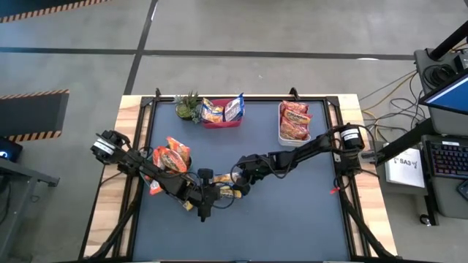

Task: Sort Maruchan noodles
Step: Put the blue noodle pack into the red bin

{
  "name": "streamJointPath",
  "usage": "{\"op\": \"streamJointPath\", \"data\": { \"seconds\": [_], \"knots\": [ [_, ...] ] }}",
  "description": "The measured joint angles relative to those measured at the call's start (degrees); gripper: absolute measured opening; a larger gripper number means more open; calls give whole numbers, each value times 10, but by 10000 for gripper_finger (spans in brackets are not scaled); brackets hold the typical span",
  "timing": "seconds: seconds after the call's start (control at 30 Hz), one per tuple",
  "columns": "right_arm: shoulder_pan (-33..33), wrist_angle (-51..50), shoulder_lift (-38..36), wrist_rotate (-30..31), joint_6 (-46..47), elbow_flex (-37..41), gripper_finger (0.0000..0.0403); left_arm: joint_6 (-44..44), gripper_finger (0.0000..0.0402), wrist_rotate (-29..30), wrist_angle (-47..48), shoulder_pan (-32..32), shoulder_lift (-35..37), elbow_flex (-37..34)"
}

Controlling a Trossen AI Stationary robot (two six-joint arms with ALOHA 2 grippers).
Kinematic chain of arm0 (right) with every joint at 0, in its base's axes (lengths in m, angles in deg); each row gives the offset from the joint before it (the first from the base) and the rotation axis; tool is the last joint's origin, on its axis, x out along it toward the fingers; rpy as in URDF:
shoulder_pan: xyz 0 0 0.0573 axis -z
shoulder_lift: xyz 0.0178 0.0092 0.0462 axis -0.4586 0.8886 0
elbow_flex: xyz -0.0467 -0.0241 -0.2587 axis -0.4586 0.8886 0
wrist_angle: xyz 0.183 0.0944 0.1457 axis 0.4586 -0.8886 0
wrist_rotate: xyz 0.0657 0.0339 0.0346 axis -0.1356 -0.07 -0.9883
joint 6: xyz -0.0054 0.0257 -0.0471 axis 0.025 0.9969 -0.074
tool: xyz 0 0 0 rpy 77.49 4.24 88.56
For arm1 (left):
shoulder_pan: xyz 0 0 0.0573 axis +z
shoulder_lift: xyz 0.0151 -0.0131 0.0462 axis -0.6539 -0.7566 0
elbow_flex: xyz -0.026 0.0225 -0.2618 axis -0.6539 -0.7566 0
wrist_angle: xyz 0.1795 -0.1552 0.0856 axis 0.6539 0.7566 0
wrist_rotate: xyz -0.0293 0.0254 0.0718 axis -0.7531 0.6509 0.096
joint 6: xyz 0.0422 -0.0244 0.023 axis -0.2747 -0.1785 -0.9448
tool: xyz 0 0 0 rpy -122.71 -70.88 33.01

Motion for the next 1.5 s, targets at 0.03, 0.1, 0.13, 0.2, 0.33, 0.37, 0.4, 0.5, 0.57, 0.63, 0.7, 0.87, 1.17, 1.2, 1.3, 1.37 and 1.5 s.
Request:
{"op": "streamJointPath", "data": {
  "seconds": [0.03,0.1,0.13,0.2,0.33,0.37,0.4,0.5,0.57,0.63,0.7,0.87,1.17,1.2,1.3,1.37,1.5],
  "knots": [
    [0,1,0,-1,0,-1,241,0,0,0,0,0,0,0],
    [0,2,0,-1,-1,-1,214,0,0,-1,0,0,0,0],
    [0,3,0,-2,-1,-1,201,0,0,-2,-1,0,0,0],
    [0,3,-1,-4,-3,-1,180,0,0,-1,-1,0,0,0],
    [0,4,-1,-4,-11,-1,153,-1,0,7,8,-2,6,0],
    [0,4,-2,-4,-13,-1,150,-4,0,8,14,-2,11,0],
    [0,2,-3,-3,-15,-1,147,-5,0,8,21,-2,16,0],
    [0,-3,-11,1,-26,-1,141,-12,0,9,47,-2,32,-1],
    [1,-5,-18,1,-32,0,141,-15,0,16,67,-2,46,-2],
    [2,-7,-26,2,-42,0,141,-16,0,26,83,-3,63,-2],
    [3,-8,-35,6,-47,0,141,-17,0,38,100,-3,83,-2],
    [12,-4,-53,7,-63,0,141,-42,0,82,116,-5,149,-1],
    [58,-66,-125,6,-83,-2,141,-136,0,212,113,-5,288,-1],
    [67,-91,-134,6,-84,-7,141,-144,0,233,113,-5,300,-1],
    [95,-196,-159,6,-102,-44,141,-164,0,282,113,-4,329,-1],
    [114,-270,-165,6,-123,-82,141,-174,0,298,114,-3,343,-1],
    [154,-408,-154,5,-168,-176,141,-190,0,313,114,-2,354,-1]
  ]
}}
